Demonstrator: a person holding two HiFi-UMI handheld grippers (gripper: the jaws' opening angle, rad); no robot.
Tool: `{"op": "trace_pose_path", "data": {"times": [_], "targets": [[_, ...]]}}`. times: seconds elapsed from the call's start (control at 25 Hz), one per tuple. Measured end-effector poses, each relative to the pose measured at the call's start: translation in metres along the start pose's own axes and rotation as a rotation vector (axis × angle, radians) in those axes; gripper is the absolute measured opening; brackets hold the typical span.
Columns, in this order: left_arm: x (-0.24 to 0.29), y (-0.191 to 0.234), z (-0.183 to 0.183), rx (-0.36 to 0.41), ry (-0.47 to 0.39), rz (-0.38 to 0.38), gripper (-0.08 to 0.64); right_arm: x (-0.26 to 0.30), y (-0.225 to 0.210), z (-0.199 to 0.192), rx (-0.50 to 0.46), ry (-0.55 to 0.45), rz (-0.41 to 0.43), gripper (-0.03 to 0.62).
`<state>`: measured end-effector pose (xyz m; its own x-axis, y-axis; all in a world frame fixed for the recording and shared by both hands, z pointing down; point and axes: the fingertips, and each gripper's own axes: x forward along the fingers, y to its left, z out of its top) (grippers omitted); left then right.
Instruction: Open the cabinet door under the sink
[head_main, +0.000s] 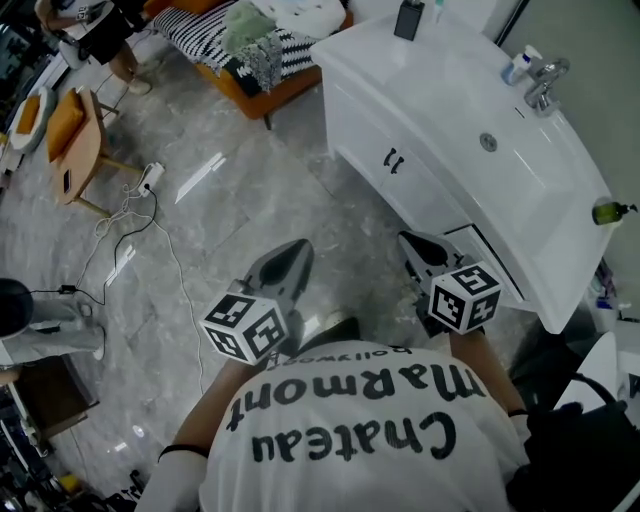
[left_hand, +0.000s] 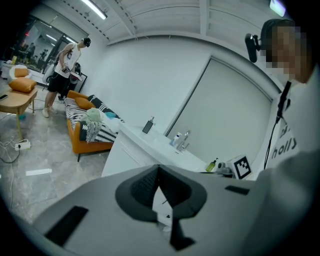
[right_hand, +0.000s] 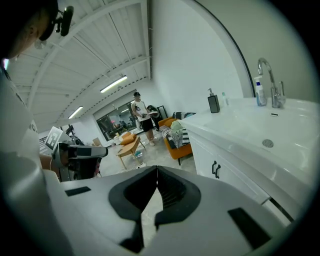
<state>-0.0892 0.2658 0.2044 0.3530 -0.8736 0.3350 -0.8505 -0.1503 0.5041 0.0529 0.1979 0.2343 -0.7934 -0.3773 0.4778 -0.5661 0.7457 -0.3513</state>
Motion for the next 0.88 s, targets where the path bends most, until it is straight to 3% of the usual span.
{"op": "trace_pose_path", "data": {"times": [0.24,0.36,0.52,0.88], "targets": [[0.013,0.022,0.008,0.015,0.017,-0.036,0.008,0.017,-0.004,0.004,-0.008,-0.003,-0.048,0.012],[0.033,0.032,0.015,0.064,0.031,-0.044,0.008,0.017,-0.02,0.004,-0.013,-0.005,-0.098,0.012],[0.05,0.04,0.047,0.059,-0.04,-0.044,0.008,0.015,-0.043,-0.002,0.016,0.036,-0.152,0.012],[0.09,0.067,0.095,0.133,-0.037,-0.086,0.008,0.083,-0.082,0.033,0.101,-0.001,-0.157,0.012]]}}
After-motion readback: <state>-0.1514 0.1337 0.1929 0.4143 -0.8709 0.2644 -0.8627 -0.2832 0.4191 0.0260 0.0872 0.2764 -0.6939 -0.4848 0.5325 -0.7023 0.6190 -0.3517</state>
